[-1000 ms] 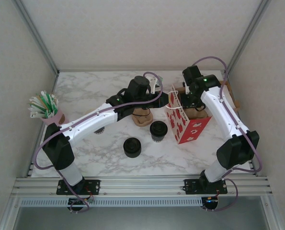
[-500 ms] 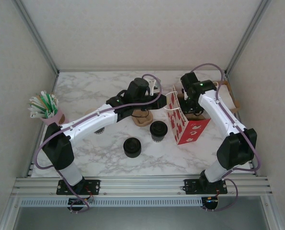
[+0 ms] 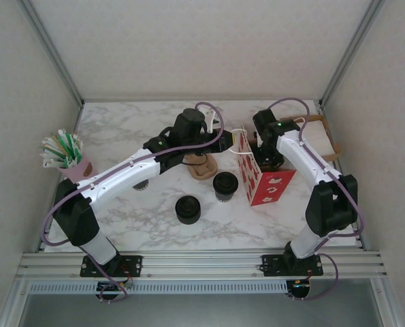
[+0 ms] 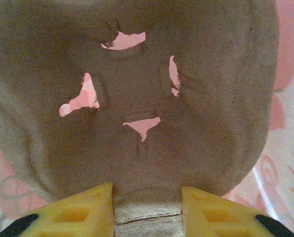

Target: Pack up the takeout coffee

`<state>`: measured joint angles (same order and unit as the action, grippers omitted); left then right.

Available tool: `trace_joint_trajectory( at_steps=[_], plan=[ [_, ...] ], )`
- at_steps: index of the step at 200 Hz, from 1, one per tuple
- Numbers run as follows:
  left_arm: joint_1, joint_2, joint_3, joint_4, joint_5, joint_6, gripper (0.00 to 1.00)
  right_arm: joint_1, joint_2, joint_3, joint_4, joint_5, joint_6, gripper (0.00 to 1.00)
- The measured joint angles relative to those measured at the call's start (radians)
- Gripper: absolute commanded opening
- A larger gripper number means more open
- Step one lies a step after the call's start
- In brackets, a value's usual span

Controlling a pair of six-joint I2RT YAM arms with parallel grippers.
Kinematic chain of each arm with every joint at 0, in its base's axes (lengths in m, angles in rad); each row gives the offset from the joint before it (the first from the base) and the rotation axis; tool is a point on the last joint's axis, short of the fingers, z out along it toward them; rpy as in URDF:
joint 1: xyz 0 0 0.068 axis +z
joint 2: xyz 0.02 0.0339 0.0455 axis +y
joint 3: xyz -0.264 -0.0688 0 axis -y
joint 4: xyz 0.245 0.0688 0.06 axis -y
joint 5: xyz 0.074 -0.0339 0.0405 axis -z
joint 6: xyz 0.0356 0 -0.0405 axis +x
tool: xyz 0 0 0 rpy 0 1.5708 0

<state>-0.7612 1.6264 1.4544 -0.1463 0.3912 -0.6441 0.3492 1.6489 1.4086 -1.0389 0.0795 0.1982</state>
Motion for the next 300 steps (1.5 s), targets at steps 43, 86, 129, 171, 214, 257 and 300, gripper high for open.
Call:
trace_joint_trajectory(
  at_steps=[43, 86, 129, 171, 214, 257, 300],
  plan=[
    [0.0, 0.0, 0.0, 0.0, 0.0, 0.0, 0.03, 0.0, 0.029, -0.037, 0.035, -0.003, 0.0, 0.35],
    [0.0, 0.0, 0.016, -0.016, -0.003, 0.001, 0.03, 0.011, 0.056, -0.046, 0.074, -0.006, 0.006, 0.34],
    [0.008, 0.0, 0.074, -0.039, -0.016, 0.008, 0.06, 0.03, 0.074, -0.048, 0.103, -0.017, 0.023, 0.35],
    [0.013, 0.005, 0.077, -0.04, -0.022, 0.012, 0.1, 0.033, 0.097, -0.052, 0.127, -0.022, 0.027, 0.35],
    [0.017, 0.006, 0.065, -0.037, -0.022, 0.011, 0.15, 0.035, 0.104, -0.072, 0.135, -0.024, 0.031, 0.4],
    [0.017, 0.006, 0.042, -0.037, -0.022, 0.011, 0.22, 0.036, 0.118, -0.072, 0.134, -0.022, 0.03, 0.48],
    [0.017, 0.005, 0.029, -0.037, -0.022, 0.01, 0.3, 0.036, 0.121, -0.059, 0.102, -0.021, 0.026, 0.56]
  ],
)
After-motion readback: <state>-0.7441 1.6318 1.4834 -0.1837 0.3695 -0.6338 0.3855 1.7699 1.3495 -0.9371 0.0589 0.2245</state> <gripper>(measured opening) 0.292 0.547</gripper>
